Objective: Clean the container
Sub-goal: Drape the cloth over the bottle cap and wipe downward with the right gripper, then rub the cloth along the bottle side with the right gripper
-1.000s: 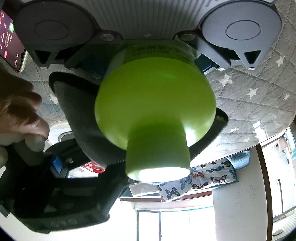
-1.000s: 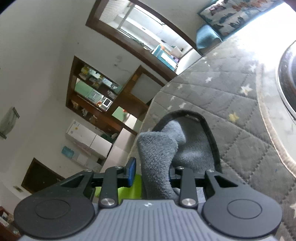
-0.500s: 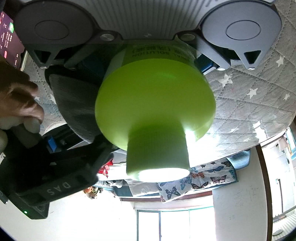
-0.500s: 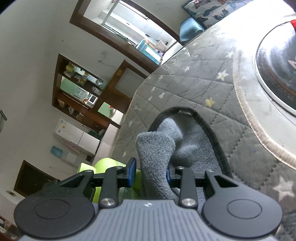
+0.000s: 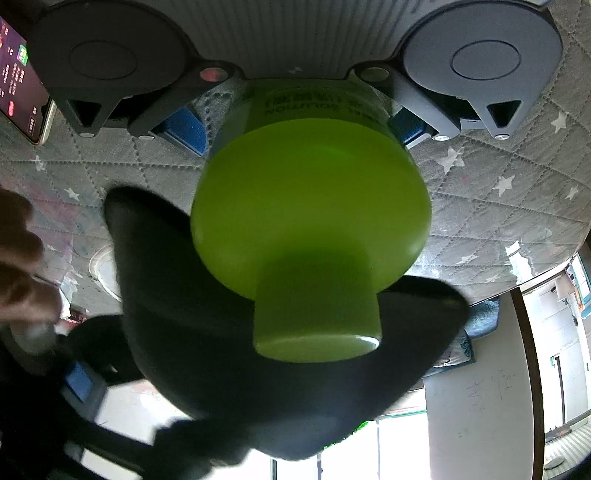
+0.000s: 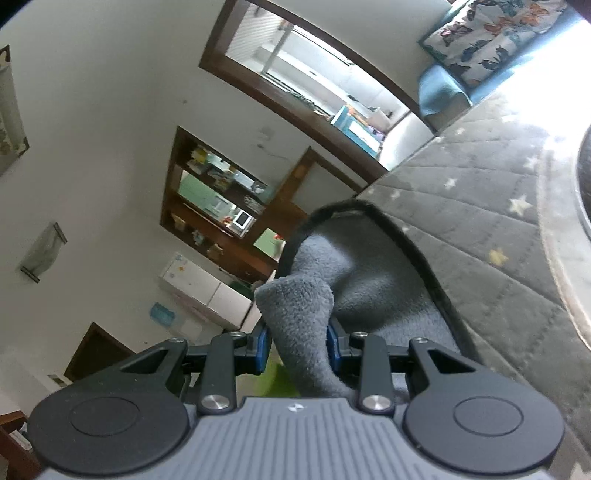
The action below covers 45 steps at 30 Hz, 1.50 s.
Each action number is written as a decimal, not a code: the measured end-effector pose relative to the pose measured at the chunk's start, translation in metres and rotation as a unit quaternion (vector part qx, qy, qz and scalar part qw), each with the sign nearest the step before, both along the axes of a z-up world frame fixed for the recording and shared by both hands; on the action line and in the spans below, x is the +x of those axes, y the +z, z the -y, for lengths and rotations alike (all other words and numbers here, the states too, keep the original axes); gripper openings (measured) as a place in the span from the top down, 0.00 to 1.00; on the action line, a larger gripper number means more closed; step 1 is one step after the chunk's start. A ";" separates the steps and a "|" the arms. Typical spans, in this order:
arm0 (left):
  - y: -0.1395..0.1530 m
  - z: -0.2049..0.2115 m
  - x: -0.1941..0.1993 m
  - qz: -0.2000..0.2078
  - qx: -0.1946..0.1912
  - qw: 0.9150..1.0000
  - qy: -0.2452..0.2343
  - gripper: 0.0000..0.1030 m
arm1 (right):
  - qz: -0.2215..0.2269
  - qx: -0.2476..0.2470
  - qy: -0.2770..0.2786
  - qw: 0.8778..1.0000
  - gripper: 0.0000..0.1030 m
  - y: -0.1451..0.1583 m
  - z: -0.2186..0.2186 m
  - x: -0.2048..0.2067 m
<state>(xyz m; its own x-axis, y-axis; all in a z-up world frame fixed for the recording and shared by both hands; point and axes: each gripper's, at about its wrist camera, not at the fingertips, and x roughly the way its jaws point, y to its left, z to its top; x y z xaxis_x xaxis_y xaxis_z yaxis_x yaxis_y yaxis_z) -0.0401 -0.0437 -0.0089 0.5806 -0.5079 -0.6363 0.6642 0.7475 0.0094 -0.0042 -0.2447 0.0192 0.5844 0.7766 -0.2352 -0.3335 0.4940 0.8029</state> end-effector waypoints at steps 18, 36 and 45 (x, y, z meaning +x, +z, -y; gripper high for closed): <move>0.001 0.000 -0.002 0.000 0.000 1.000 0.000 0.00 | -0.072 -0.019 -0.015 0.997 0.68 -0.030 -0.001 0.015; 0.000 -0.001 0.001 0.000 0.000 1.000 0.000 0.00 | -0.048 0.004 -0.021 0.999 0.68 -0.018 0.009 -0.008; 0.000 -0.001 0.002 0.000 0.000 1.000 0.000 0.00 | -0.030 0.036 -0.010 0.999 0.68 -0.011 -0.002 -0.003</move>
